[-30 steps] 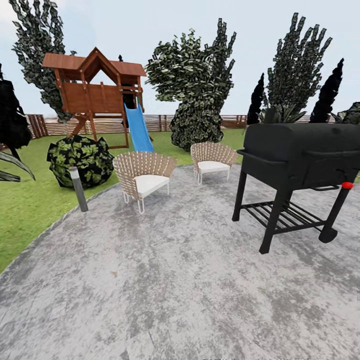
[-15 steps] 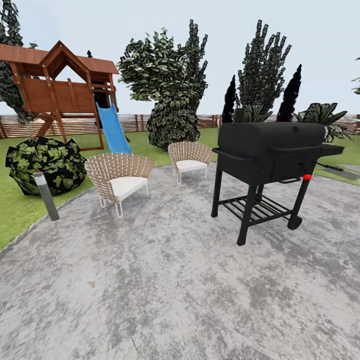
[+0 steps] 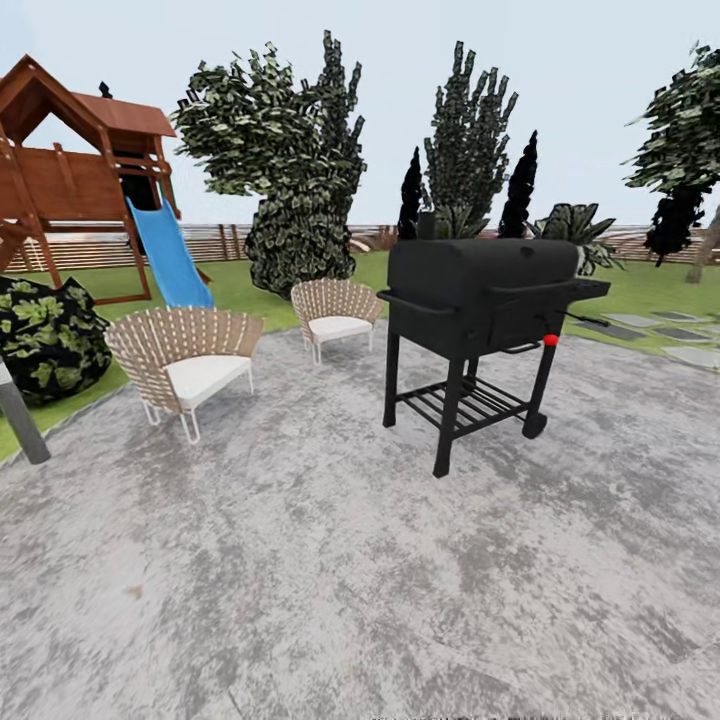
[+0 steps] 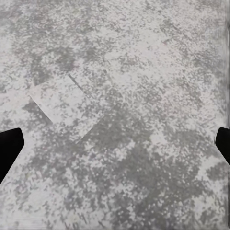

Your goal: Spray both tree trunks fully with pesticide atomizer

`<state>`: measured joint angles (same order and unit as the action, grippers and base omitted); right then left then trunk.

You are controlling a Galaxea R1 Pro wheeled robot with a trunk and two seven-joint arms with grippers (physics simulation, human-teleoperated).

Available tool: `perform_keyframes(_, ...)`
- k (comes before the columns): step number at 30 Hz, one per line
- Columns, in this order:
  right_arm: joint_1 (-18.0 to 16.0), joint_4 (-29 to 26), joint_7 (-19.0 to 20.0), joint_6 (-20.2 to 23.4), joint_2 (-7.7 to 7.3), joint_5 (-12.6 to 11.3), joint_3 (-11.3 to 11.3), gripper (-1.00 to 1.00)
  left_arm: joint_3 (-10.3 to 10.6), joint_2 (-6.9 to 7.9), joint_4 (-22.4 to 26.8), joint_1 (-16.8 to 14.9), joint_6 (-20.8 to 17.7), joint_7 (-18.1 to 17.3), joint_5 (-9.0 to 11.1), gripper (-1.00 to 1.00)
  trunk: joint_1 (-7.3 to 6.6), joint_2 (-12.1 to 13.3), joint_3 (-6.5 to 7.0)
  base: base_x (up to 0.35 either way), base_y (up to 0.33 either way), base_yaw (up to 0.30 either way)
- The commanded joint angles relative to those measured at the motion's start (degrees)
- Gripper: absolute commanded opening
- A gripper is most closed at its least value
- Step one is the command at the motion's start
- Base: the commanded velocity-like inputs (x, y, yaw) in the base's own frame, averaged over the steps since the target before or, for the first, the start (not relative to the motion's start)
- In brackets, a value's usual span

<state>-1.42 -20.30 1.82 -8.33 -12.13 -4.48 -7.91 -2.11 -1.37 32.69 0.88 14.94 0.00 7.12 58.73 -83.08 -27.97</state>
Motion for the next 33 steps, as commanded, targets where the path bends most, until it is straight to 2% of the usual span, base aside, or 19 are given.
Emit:
perform_keyframes(1, 0.0, 0.3, 0.0, 0.0, 0.00, 0.0, 0.0, 1.00, 0.0, 0.02, 0.0, 0.0, 0.0, 0.0, 0.0, 1.00, 0.00, 0.0, -0.05, 0.000, 0.000, -0.294)
perform_keyframes(8, 0.0, 4.4, 0.1, 0.0, 0.55, 0.0, 0.0, 1.00, -0.1, 0.46, 0.0, 0.0, 0.0, 0.0, 0.0, 1.00, 0.00, 0.0, -0.36, 0.000, 0.000, -0.298)
perform_keyframes(33, 0.0, 5.0, 0.1, -0.1, 0.70, -0.1, -0.1, 1.00, -0.2, 0.74, 0.0, 0.0, 0.0, 0.0, 0.0, 1.00, 0.00, 0.0, -1.40, 0.000, 0.000, -0.300)
